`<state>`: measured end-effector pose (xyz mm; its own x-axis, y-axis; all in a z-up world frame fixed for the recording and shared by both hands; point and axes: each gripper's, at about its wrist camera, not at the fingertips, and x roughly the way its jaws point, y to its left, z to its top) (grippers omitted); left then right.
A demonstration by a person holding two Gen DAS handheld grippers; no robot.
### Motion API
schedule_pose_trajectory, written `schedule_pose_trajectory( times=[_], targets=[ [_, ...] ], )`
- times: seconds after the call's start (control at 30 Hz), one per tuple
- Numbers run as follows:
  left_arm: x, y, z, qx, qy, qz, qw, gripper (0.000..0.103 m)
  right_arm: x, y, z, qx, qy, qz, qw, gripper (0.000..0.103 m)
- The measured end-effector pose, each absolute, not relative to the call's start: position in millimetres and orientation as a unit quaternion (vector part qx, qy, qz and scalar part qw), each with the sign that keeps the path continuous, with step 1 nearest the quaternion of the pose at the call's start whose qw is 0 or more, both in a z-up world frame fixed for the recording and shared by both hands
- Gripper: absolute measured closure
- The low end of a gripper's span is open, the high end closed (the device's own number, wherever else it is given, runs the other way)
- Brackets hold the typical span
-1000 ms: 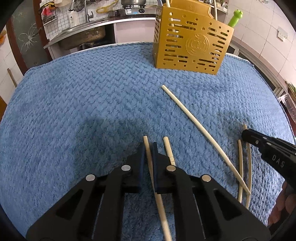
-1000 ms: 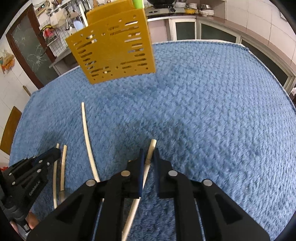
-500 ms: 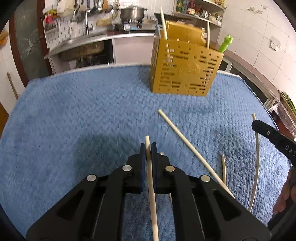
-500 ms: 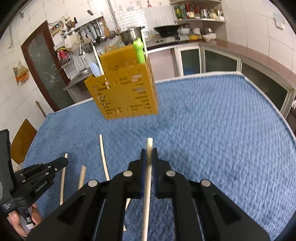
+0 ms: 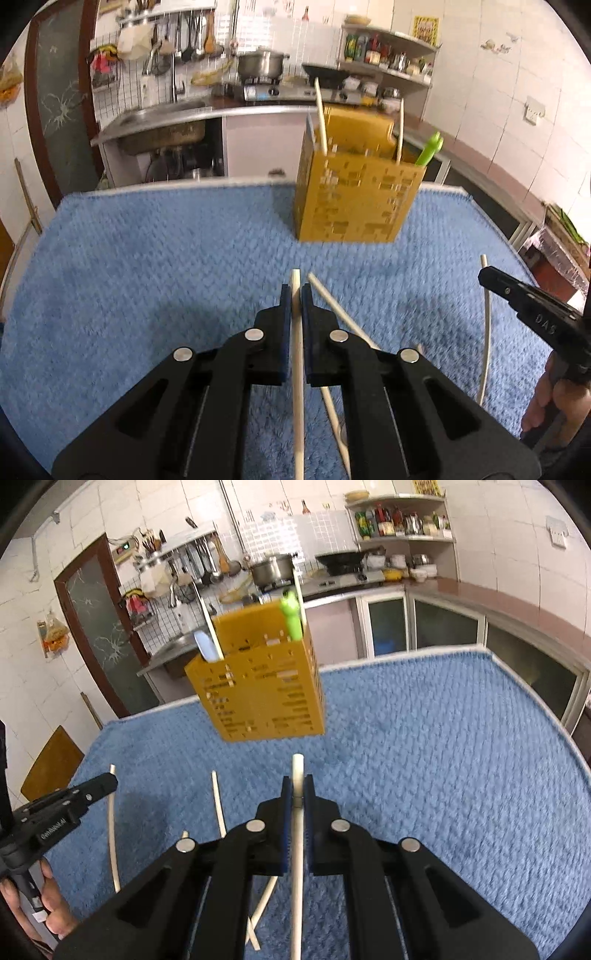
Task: Organize utensils
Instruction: 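Lift the chopstick with the left tool while the right tool carries its chopstick to the holder, then lower both chopsticks upright into the yellow holder and open both grippers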
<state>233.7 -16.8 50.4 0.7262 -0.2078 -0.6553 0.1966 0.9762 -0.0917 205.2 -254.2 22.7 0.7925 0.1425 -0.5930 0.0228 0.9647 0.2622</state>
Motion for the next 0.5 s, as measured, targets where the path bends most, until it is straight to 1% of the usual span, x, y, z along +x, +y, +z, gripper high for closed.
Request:
schedule_pose_trajectory(
  times=[0.17,0.5],
  targets=[
    [231.3,-18.7,73.3,-0.006,0.316,-0.119,0.941,0.099,203.2,-255.8,44.2,0.126,0.281,0.039,0.951,0.097],
    [250.7,-14.7,94.1,-0.021,0.3,-0.127,0.945,0.099,213.0,-261.9,73.9,0.111,0.23,0.039,0.966,0.097]
  ],
)
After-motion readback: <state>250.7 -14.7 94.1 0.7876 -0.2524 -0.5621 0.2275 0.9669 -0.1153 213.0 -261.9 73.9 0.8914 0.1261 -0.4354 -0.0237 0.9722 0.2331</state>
